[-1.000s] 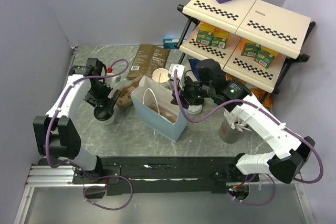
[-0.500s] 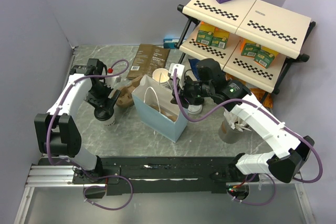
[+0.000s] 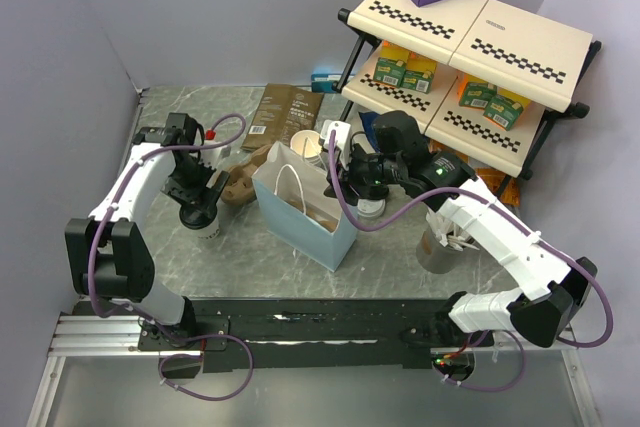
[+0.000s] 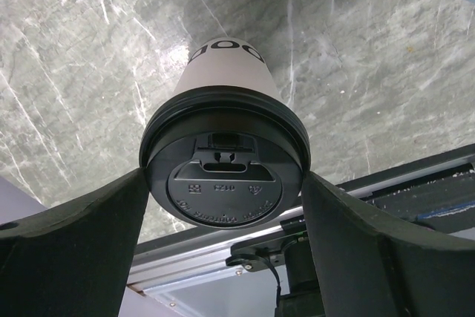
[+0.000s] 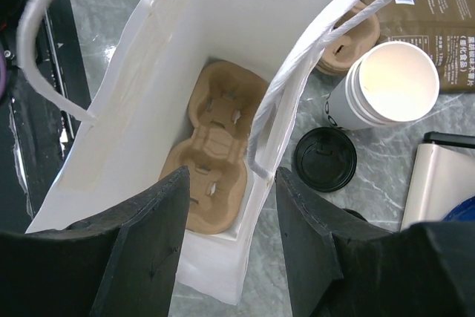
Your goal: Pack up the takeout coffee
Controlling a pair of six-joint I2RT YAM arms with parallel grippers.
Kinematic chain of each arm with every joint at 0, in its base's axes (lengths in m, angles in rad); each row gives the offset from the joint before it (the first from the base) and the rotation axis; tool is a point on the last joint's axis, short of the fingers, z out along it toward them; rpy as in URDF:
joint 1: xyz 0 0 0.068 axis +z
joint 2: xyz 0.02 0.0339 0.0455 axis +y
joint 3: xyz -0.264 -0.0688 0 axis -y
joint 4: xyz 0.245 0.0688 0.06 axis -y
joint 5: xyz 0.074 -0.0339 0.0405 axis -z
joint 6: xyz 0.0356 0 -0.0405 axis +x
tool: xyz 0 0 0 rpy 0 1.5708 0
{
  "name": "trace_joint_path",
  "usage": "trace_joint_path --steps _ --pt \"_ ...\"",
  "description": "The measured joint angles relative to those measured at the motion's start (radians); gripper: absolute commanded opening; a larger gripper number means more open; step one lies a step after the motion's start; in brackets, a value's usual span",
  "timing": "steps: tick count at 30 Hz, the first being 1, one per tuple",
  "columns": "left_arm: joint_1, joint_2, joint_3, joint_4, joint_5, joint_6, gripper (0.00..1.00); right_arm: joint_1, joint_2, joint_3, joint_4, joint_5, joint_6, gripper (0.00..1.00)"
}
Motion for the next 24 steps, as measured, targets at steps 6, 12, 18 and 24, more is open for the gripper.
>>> trace_joint_path --steps 6,12,18,24 --pt "0.0 -0.013 -0.017 0.018 -0.003 0.0 0.84 0.0 0.003 0.0 0.004 -0.001 0.0 0.57" --pt "0.0 -0.027 -0.03 0.03 -0.007 0.0 0.81 -0.001 0.009 0.0 0.005 -0.002 0.0 0.57" --pt "0.0 -0.055 -0.06 0.058 -0.007 0.002 0.81 -0.002 0.013 0.0 0.005 -0.003 0.0 0.57" --pt "0.0 -0.071 -0.074 0.074 -0.006 0.0 0.79 -0.002 0.013 0.0 0.006 -0.004 0.0 0.57"
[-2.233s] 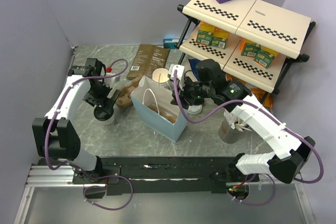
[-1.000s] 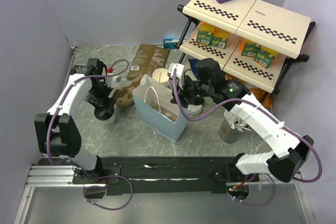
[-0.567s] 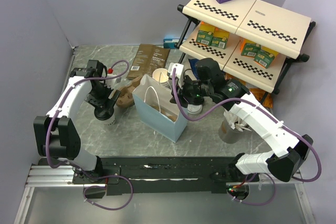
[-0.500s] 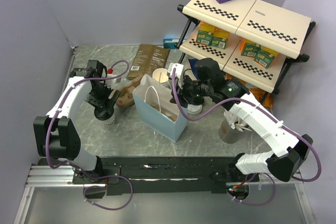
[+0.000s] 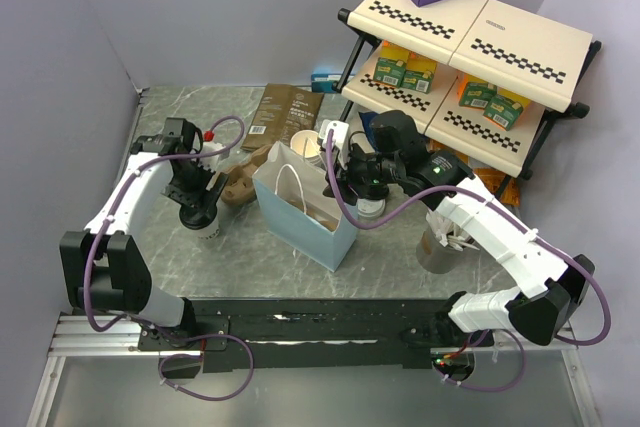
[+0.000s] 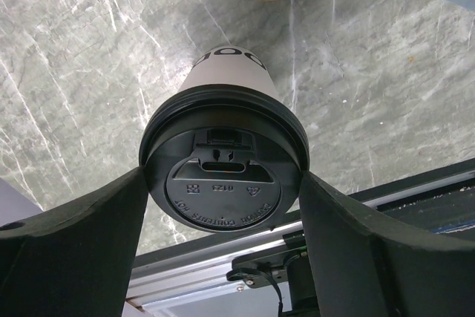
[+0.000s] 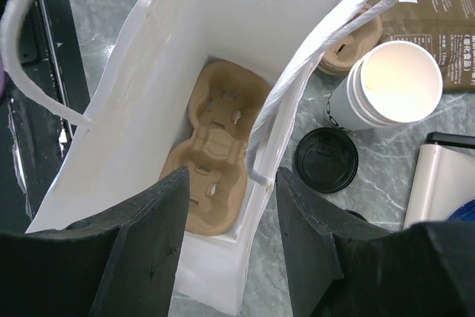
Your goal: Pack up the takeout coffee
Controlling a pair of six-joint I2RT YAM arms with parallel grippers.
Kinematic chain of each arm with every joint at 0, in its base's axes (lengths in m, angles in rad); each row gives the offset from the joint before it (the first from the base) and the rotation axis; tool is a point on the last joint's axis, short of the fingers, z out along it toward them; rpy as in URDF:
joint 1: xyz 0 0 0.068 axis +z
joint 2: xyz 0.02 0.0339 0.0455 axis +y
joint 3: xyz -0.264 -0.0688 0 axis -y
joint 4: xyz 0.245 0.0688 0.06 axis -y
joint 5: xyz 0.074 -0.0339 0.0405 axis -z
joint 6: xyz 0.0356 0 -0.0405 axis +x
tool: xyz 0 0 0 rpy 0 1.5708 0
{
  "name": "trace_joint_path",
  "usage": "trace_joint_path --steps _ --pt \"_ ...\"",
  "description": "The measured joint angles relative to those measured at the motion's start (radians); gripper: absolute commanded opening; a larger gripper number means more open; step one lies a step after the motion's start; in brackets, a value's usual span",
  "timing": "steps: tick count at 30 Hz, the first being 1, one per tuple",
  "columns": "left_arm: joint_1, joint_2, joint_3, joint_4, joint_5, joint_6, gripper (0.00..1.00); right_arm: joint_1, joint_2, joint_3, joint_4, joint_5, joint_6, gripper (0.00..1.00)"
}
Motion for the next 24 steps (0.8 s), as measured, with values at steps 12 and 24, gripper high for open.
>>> trace_joint_path --steps 12,24 --pt "0.0 -0.023 -0.021 0.016 0.003 0.002 0.76 0.0 0.004 0.002 0.0 0.0 0.0 0.57" --pt "0.0 -0.049 -0.041 0.027 0.008 0.01 0.36 0.0 0.006 0.002 0.001 0.0 -0.002 0.57"
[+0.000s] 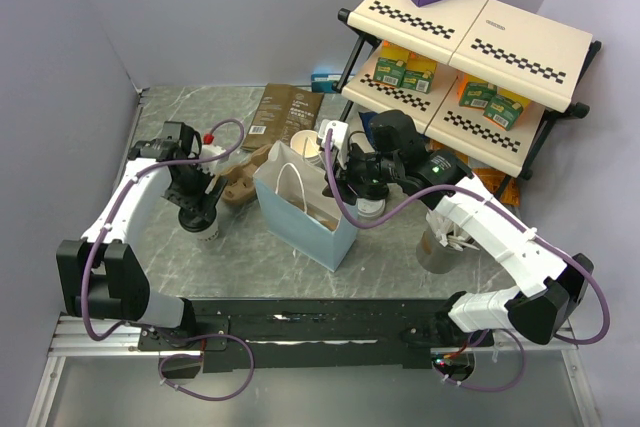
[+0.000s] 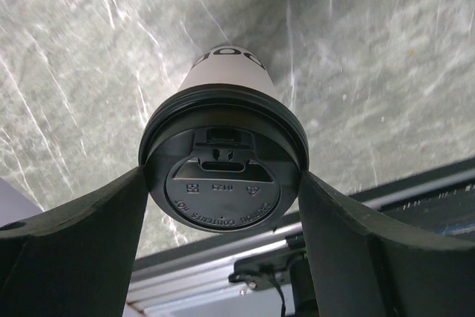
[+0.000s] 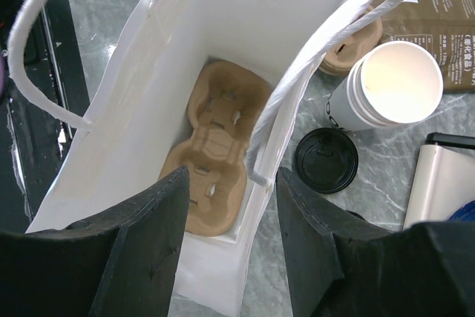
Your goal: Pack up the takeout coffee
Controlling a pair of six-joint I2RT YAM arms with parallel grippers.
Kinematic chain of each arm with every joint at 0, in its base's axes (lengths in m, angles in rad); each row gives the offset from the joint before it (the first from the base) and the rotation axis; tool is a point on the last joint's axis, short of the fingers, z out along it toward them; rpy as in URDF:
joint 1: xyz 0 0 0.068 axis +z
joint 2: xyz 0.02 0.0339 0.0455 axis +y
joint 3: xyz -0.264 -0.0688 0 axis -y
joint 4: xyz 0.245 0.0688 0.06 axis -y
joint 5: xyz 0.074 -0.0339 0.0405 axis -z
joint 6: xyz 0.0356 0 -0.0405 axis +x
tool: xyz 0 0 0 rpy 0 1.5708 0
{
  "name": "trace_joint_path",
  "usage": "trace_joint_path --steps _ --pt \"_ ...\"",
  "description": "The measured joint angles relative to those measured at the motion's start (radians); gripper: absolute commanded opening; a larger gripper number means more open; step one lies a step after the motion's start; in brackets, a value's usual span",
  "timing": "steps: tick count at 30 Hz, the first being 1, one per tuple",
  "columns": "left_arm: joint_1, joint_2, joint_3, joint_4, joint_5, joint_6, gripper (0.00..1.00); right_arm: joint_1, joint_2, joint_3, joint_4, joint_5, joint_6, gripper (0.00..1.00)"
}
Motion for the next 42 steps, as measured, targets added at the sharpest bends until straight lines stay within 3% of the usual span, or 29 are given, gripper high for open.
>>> trace_joint_path --steps 1,3,4,8,17,21,26,29,33,42 --pt "0.0 -0.001 0.002 -0.011 0.001 0.005 0.3 0.0 0.0 0.0 0.0 0.0 0.0 0.57" --pt "0.0 -0.004 0.002 -0.032 0.002 0.012 0.29 0.0 0.0 0.0 0.0 0.0 -0.002 0.57" --pt "0.0 -0.006 0.002 -0.046 0.003 0.016 0.19 0.0 0.0 0.0 0.0 0.0 -0.002 0.57" --pt "0.0 -0.019 -0.001 -0.083 0.009 0.03 0.01 0.0 0.0 0.0 0.0 0.0 -0.002 0.57" --pt "0.0 -0.04 0.011 -0.126 0.039 0.029 0.01 0.0 0.006 0.013 -0.002 0.001 -0.002 0.53" --pt "0.0 -0.064 0.088 -0.146 0.059 0.029 0.01 0.0 0.007 0.013 -0.002 0.003 -0.003 0.4" --pt "0.002 -0.125 0.236 -0.142 0.108 0.021 0.01 -0.001 0.015 0.015 -0.002 0.004 -0.002 0.37" --pt "0.004 -0.156 0.307 -0.126 0.133 0.0 0.01 -0.004 0.026 0.019 -0.003 0.005 -0.001 0.27" --pt "0.008 -0.2 0.341 -0.083 0.154 -0.033 0.01 -0.005 0.045 0.037 -0.008 0.009 -0.005 0.01" --pt "0.017 -0.268 0.414 0.025 0.169 -0.101 0.01 -0.006 0.11 0.155 -0.087 0.016 -0.056 0.0"
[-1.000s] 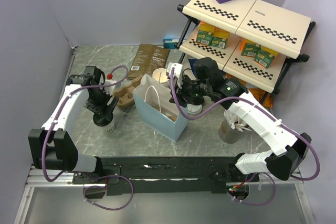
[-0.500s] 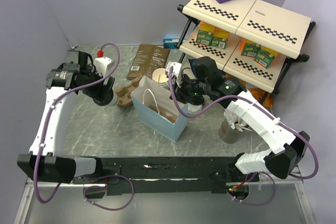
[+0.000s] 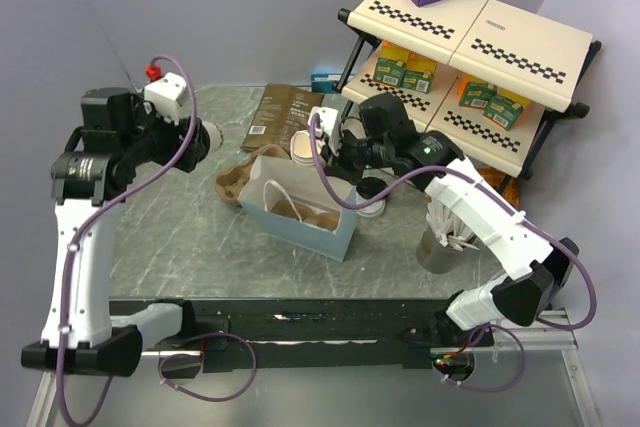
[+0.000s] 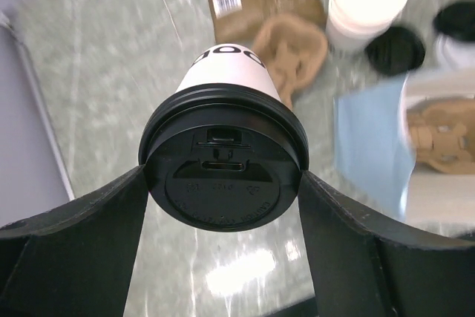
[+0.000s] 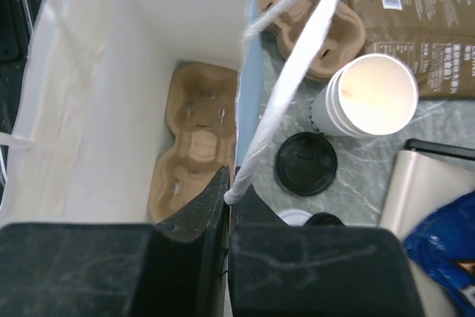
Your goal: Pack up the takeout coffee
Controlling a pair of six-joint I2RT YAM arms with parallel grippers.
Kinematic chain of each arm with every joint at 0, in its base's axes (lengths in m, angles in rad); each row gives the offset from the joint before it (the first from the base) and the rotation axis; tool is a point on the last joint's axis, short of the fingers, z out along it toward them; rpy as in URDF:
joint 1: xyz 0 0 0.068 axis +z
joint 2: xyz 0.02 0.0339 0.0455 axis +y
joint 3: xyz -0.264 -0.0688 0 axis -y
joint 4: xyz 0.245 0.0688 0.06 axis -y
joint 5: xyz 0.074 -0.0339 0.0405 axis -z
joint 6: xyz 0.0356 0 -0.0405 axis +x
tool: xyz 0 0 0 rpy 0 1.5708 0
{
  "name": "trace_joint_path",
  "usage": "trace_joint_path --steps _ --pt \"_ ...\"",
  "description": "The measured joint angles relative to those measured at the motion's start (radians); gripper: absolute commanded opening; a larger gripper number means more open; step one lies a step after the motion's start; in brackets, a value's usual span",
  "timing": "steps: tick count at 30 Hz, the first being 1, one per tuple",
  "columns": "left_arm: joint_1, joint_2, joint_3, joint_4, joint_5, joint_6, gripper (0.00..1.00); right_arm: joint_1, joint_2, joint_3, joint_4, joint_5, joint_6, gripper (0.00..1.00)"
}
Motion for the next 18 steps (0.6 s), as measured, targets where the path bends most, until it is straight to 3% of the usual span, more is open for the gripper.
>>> trace_joint_path --steps 5,9,18 --pt "0.003 -0.079 0.013 0.063 0.048 -0.024 0.01 0.005 0.06 0.141 -0.088 0.0 -0.053 0.0" --pt "0.003 -0.128 0.018 0.101 0.147 -0.033 0.01 0.02 0.071 0.157 -0.134 0.011 -0.093 0.0" --pt "0.003 -0.242 -0.022 0.186 0.439 -0.053 0.01 0.055 -0.01 -0.013 -0.044 0.04 -0.1 0.0"
